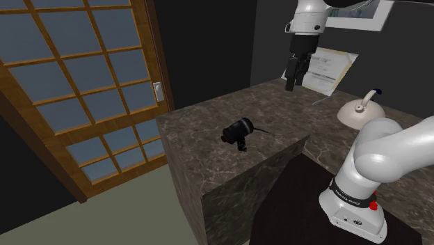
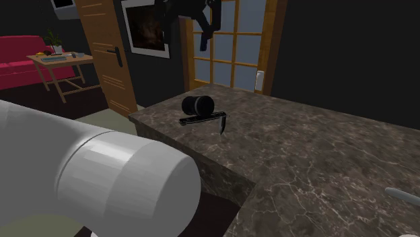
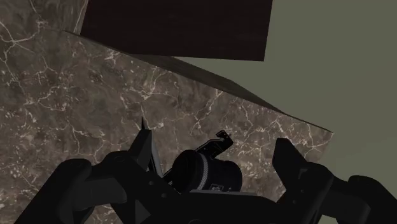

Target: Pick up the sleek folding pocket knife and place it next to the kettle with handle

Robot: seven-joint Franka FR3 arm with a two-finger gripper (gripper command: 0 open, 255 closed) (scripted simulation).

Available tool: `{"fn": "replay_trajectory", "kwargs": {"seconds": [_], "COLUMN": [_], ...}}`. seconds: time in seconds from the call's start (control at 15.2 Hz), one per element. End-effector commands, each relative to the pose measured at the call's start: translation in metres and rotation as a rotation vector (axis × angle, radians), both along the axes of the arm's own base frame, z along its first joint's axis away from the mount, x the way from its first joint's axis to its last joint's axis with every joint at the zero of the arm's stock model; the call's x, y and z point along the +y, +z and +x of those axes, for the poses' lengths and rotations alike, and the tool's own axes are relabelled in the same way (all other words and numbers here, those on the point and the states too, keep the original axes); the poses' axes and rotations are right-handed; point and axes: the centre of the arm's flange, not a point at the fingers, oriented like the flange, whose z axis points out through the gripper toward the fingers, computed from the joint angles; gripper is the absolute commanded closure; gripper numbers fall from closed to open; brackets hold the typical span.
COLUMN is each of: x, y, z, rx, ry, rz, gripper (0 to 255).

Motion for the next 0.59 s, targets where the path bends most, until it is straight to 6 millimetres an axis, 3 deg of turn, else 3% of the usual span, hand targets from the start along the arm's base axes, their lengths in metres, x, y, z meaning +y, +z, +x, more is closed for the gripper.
{"fn": "replay_trajectory", "kwargs": {"seconds": [0.0,0.53], "x": [0.0,-0.01], "y": [0.0,-0.088], "z": [0.0,0.054], "rx": [0.0,-0.006], "ry": [0.0,0.025], "rz": [0.0,-0.05], "gripper": [0,0]}}
